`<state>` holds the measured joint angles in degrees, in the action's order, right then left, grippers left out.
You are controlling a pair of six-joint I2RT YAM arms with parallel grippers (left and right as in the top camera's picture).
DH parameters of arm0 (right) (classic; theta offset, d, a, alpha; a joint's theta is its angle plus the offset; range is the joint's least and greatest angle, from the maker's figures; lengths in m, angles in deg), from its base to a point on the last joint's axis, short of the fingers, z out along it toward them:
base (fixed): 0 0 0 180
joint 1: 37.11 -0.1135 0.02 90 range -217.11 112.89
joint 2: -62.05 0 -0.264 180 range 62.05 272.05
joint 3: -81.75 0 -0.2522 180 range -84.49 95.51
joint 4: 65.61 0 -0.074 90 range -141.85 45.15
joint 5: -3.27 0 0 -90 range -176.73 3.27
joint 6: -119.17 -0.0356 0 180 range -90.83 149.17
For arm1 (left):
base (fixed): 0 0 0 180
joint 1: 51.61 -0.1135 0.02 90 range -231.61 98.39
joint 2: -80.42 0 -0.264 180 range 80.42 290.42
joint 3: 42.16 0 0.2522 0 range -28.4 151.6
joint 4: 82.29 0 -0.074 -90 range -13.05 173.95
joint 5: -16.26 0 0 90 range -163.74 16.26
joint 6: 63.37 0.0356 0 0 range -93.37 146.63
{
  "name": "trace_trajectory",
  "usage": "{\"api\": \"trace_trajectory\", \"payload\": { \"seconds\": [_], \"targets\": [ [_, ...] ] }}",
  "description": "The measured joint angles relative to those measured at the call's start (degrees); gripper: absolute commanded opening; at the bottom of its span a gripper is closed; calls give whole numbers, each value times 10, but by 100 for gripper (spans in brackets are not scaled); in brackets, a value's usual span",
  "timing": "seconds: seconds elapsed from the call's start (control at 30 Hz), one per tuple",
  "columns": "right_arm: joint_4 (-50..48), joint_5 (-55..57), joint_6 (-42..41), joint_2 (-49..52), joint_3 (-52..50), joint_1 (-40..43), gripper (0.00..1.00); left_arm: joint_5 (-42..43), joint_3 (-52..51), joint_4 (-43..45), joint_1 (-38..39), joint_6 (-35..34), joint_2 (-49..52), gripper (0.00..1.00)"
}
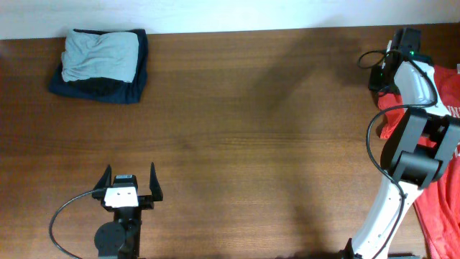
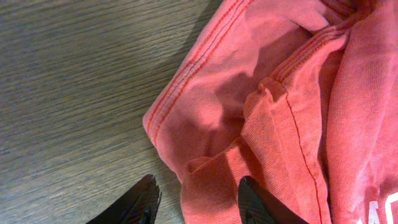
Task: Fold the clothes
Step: 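Reach the right gripper to the orange t-shirt and grasp its edge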
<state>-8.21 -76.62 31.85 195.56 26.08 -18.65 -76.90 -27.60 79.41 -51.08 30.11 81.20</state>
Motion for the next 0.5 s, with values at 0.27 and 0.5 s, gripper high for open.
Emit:
{"api": "trace_trajectory", "payload": {
  "seconds": [0.27,0.5],
  "targets": [
    [1,12,-10,5,-1,0,25,0,0,0,0,0,0,99],
    [2,15,-13,5,-1,0,4,0,0,0,0,0,0,99]
  ]
}}
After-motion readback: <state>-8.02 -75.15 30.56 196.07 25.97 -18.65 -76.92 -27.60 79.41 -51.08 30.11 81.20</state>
